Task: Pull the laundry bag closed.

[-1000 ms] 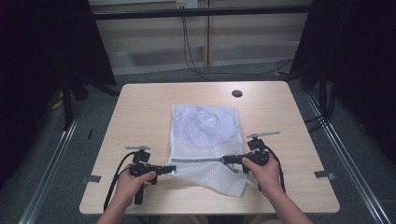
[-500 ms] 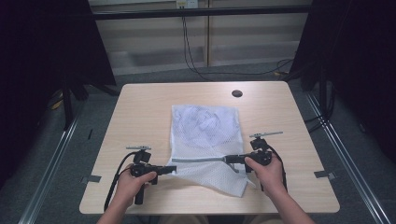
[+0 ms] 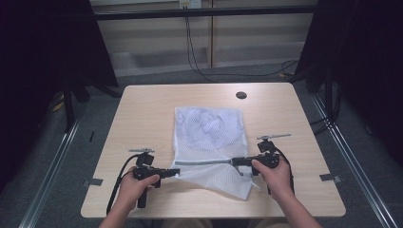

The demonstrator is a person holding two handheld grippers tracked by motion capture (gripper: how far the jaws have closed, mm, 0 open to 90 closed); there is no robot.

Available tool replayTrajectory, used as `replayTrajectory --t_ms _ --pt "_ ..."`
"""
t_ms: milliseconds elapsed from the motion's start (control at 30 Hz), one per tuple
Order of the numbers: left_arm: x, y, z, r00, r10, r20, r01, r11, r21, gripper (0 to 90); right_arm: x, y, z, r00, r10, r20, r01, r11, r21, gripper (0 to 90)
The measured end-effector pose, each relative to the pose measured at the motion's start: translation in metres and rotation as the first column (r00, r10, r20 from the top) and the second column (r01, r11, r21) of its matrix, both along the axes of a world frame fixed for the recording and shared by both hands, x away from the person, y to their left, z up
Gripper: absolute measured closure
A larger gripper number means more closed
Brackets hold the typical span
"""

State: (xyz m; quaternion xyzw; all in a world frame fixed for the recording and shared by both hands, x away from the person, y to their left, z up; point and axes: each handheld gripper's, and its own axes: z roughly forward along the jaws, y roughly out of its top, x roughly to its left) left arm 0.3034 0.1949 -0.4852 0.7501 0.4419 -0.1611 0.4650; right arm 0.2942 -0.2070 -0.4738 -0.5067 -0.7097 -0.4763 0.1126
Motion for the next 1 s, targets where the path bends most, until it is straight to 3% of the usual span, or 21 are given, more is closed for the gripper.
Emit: replayTrajectory --t_ms 467,533,567,600,733,1000 --pt "0.001 0.0 0.0 1.0 0.0 0.0 0.0 1.0 0.003 88.6 0.0 -0.006 0.0 0.9999 -0.011 -0.003 0.011 0.9999 0.01 87.0" --pt "0.0 0.002 0.001 0.9998 0.013 0.015 -0.014 0.9991 0.04 88.6 -0.001 -0.008 0.001 0.9997 -0.021 0.011 0.021 0.9996 -0.021 86.9" --pt "0.001 0.004 0.0 0.9998 0.016 0.014 -0.017 0.9994 0.031 88.6 0.0 -0.012 0.002 0.9995 -0.031 0.012 0.031 0.9987 -0.04 87.0" --pt "0.001 0.006 0.0 0.9998 0.018 -0.002 -0.018 0.9998 0.003 88.6 0.0 -0.017 0.001 0.9991 -0.042 0.007 0.043 0.9989 -0.02 87.0" --pt "0.001 0.006 0.001 0.9998 0.022 0.001 -0.022 0.9998 -0.002 88.6 0.0 -0.027 0.002 0.998 -0.064 0.002 0.064 0.998 -0.001 87.0" --pt "0.001 0.004 0.0 1.0 0.007 0.004 -0.007 0.9999 0.009 88.6 0.0 -0.029 0.001 0.9979 -0.064 -0.007 0.064 0.998 0.004 86.9"
